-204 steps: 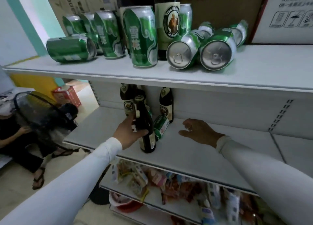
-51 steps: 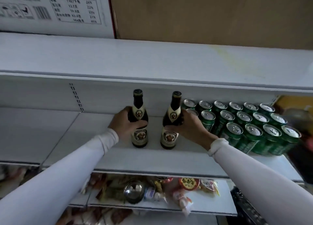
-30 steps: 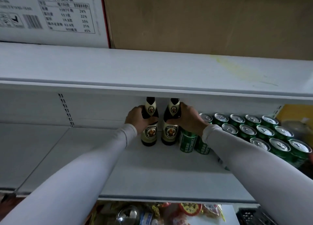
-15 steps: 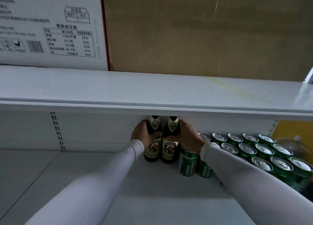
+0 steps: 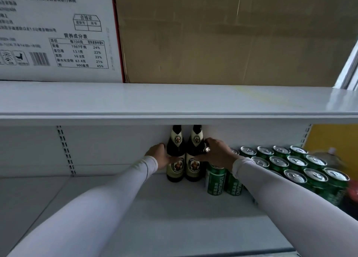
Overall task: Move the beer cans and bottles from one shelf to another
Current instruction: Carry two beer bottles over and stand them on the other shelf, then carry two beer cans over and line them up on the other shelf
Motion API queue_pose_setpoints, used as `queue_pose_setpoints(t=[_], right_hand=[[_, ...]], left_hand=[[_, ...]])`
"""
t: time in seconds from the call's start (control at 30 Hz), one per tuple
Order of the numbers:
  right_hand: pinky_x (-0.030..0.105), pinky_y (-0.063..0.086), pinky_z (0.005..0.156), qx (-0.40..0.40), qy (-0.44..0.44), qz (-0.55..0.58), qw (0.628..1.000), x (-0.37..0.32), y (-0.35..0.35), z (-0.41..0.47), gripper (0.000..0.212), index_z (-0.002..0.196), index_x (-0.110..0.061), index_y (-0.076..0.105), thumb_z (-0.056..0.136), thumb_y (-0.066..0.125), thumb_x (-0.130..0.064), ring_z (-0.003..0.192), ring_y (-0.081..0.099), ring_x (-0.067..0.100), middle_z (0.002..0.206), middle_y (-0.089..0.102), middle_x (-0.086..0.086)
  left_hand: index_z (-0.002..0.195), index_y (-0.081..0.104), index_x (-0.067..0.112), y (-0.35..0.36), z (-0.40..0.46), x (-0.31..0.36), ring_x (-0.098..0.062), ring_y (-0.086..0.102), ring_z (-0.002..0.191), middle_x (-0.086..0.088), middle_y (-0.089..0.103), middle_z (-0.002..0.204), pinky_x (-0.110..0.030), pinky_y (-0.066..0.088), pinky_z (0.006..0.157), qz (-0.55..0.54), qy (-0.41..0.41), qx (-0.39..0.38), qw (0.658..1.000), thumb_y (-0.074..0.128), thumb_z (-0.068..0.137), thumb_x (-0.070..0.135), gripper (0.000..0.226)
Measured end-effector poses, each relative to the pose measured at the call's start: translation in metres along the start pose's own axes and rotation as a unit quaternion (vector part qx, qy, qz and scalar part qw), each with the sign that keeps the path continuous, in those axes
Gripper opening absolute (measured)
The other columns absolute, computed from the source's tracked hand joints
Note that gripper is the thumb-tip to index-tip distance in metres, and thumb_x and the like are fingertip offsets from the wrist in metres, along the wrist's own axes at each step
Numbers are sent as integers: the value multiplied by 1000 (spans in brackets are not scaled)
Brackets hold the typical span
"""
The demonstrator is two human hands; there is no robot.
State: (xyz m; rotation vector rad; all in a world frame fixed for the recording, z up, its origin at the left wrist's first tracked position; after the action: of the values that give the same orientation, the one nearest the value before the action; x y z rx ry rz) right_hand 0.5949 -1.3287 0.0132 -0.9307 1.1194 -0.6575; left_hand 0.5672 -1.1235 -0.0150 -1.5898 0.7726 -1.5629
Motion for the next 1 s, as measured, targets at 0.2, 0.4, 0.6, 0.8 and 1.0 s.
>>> queue_pose_setpoints(t=[0.2,0.4,0.6,0.8,1.0], right_hand=[[26,37,69,-10,17,-29,999,-6,-6,-27,48,111,-16,63,78,76,-48,100,61,26,106,63,5],[34,50,89,7,23,-31,999,-25,-22,-63,62,127,-15,61,78,76,-49,108,62,27,124,65,6],[31,48,80,10,5,-46,999,-51,-24,-97,46,113,-16,67,78,76,-45,104,61,28,115,65,5],[34,47,76,-91,-82,-28,992,-133,31,-112,35,94,-13,62,83,71,-45,91,62,24,94,63,2],[31,43,101,-210,-154,13,965,-249,127,-154,70,141,-18,47,85,67,-53,122,54,19,139,54,1]], left_hand=[[135,41,5,6,-19,-6,-29,49,124,-15,48,139,-35,42,99,39,33,-52,997,73,77,48,79],[137,41,12,8,-38,-13,-26,47,126,-11,49,137,-30,39,101,69,43,-93,992,70,79,47,74],[141,38,13,3,-87,-29,-25,42,131,-10,42,144,-30,35,105,49,45,-101,993,66,83,49,74],[144,36,16,-46,-175,-86,-22,34,138,-5,35,151,-28,28,112,35,-16,-57,998,62,86,50,73],[140,42,14,-119,-280,-177,-23,48,126,-6,47,141,-31,40,103,61,-117,-15,991,63,84,49,69]])
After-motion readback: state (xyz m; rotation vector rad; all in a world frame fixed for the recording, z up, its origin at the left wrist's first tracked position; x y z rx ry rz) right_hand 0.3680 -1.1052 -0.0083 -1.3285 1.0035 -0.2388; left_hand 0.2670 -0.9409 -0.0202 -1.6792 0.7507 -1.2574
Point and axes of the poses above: each hand's wrist, its own z-axis towards the middle knuckle, its own y-axis out of the palm, x = y × z, the point moved 10 cm from there along z, towards the middle knuckle
